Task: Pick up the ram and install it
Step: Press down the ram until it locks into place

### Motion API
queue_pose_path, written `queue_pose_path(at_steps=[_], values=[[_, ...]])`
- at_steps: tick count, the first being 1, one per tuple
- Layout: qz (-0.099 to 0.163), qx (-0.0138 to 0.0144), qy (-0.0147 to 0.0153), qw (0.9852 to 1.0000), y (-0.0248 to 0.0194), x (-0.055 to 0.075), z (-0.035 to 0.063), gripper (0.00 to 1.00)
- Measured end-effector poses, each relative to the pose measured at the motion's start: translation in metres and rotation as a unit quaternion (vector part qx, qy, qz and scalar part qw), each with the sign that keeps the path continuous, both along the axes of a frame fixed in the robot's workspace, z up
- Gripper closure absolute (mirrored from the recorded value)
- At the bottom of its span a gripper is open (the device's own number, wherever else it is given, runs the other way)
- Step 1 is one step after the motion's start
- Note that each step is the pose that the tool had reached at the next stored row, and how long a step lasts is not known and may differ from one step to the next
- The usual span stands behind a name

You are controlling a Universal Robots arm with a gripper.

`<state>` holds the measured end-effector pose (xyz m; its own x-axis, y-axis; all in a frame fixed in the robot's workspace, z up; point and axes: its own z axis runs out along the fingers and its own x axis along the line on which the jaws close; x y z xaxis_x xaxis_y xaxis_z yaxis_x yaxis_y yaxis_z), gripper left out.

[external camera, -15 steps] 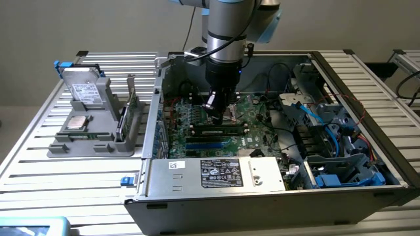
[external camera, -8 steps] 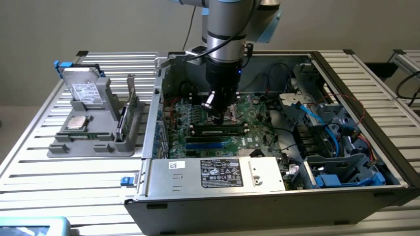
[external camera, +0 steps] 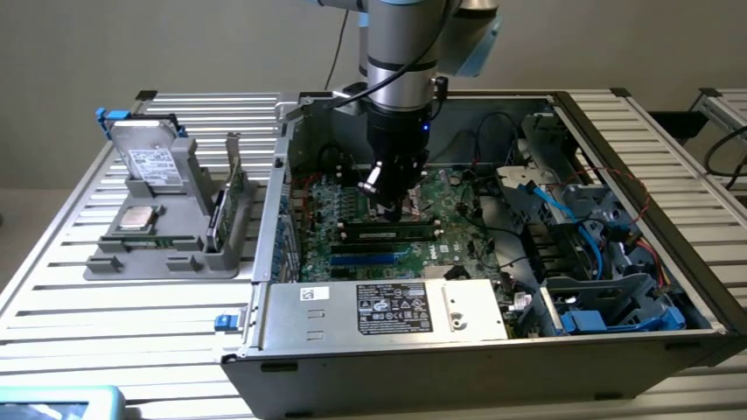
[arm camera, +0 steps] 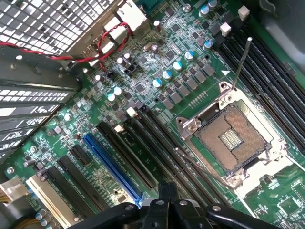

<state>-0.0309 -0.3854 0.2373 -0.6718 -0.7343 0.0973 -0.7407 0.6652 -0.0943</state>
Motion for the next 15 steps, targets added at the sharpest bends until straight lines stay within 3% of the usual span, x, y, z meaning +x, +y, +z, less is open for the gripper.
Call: queue_pose_path(at_steps=[3,8,13,15], values=[[-0.015,0.0,-0.0067,0.9999,0.0001,0.0,0.0,0.89],[-0.033,0.0019,-0.0101,0.9994,0.0001,0.0003,0.0,0.89],[-0.055,0.0021,-0.0205,0.9983,0.0001,0.0004,0.0,0.89],[-0.068,0.0019,-0.0227,0.9975,0.0001,0.0004,0.0,0.89]])
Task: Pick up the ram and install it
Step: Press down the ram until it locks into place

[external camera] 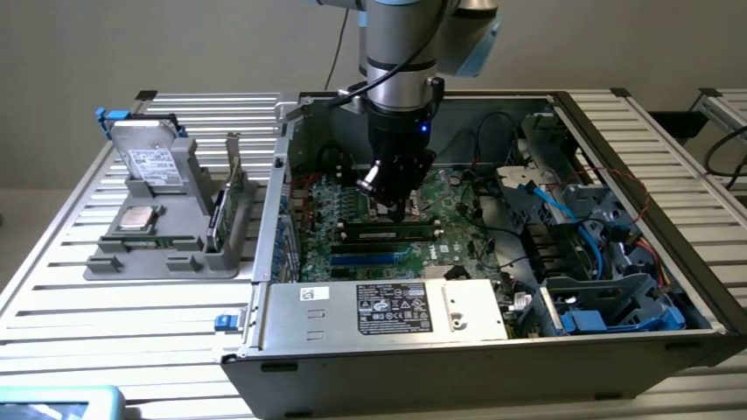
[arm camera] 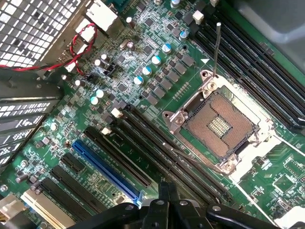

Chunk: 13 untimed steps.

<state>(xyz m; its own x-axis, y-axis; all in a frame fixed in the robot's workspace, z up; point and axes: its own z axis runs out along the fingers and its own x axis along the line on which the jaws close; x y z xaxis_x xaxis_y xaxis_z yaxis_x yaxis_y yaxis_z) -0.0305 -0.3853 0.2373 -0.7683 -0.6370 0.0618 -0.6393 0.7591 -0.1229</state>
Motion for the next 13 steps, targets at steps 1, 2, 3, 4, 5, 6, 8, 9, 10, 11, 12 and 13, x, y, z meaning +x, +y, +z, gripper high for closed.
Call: queue_pose_path(at_steps=[1,2,3,4,5,6,8,9,10,11,12,13], values=[[-0.007,-0.0001,-0.0007,1.0,0.0,0.0,0.0,0.89],[-0.014,-0.0001,-0.0012,0.9999,0.0,-0.0001,0.0,0.89],[-0.021,-0.0001,-0.0016,0.9998,0.0,-0.0001,0.0,0.89],[-0.028,-0.0001,-0.0021,0.9996,0.0,-0.0001,0.0001,0.89],[-0.035,-0.0001,-0.0025,0.9994,0.0,-0.0001,0.0001,0.89],[-0.041,-0.0001,-0.0029,0.9991,0.0,-0.0001,0.0,0.89],[-0.056,-0.0001,-0.0037,0.9984,0.0,-0.0001,0.0,0.89],[-0.063,-0.0001,-0.004,0.998,0.0,-0.0001,0.0,0.89],[-0.069,-0.0001,-0.0043,0.9976,0.0,-0.0001,0.0,0.89],[-0.076,-0.0001,-0.0046,0.9971,0.0,-0.0001,0.0,0.89],[-0.083,-0.0001,-0.0049,0.9965,0.0,-0.0001,0.0,0.89],[-0.09,-0.0001,-0.0052,0.9959,0.0,-0.0001,0.0,0.89]])
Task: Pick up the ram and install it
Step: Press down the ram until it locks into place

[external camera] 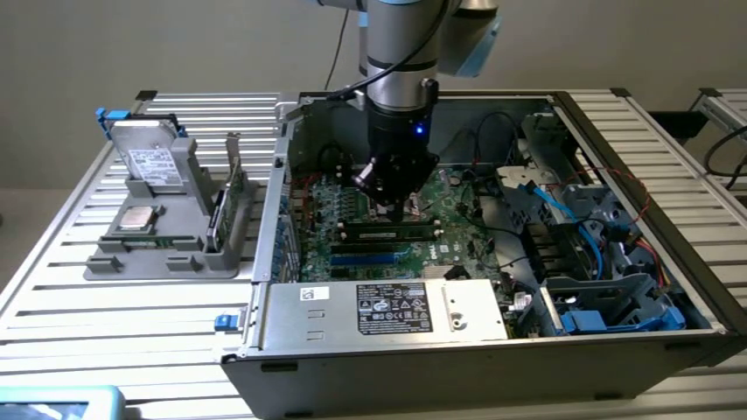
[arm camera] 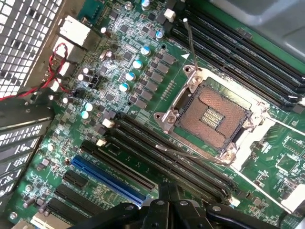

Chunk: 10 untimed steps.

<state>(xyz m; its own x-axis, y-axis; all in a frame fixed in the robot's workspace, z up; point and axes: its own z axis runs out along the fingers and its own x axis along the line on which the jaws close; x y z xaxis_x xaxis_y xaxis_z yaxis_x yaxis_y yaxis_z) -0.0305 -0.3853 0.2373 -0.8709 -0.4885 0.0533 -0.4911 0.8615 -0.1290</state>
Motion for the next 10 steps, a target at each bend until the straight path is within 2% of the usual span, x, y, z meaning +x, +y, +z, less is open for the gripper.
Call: queue_pose_path(at_steps=[5,10], values=[[-0.035,0.0,-0.0017,0.9994,0.0,0.0,0.0,0.89],[-0.069,0.0,-0.0039,0.9976,0.0,0.0,0.0,0.89]])
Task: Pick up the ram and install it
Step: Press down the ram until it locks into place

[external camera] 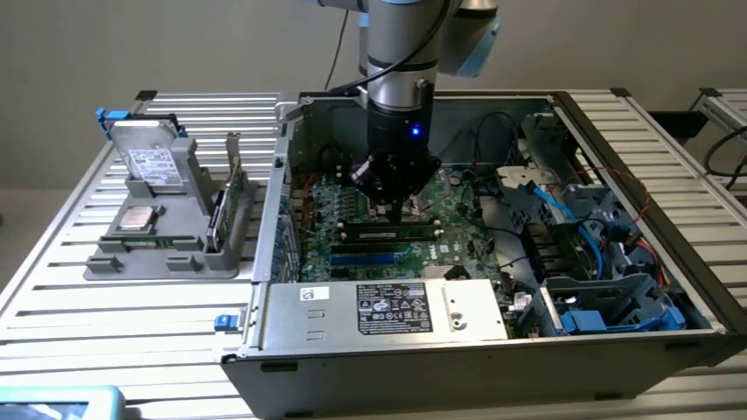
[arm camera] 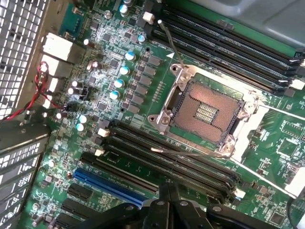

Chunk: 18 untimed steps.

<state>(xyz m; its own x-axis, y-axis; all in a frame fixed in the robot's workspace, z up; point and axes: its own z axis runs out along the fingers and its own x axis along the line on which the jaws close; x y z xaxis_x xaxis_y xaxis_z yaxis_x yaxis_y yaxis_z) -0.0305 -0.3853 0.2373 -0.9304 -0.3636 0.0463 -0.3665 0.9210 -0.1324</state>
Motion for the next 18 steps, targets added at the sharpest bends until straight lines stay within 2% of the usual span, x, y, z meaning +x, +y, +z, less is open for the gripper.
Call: queue_pose_path(at_steps=[5,9,12,18], values=[[-0.034,0.0001,-0.002,0.9994,0.0,0.0,0.0,0.89],[-0.061,0.0,-0.0035,0.9981,0.0,0.0,0.0,0.89],[-0.081,0.0,-0.0047,0.9967,0.0,0.0,0.0,0.89],[-0.119,0.0001,-0.0076,0.9928,0.0,0.0,0.0,0.89]])
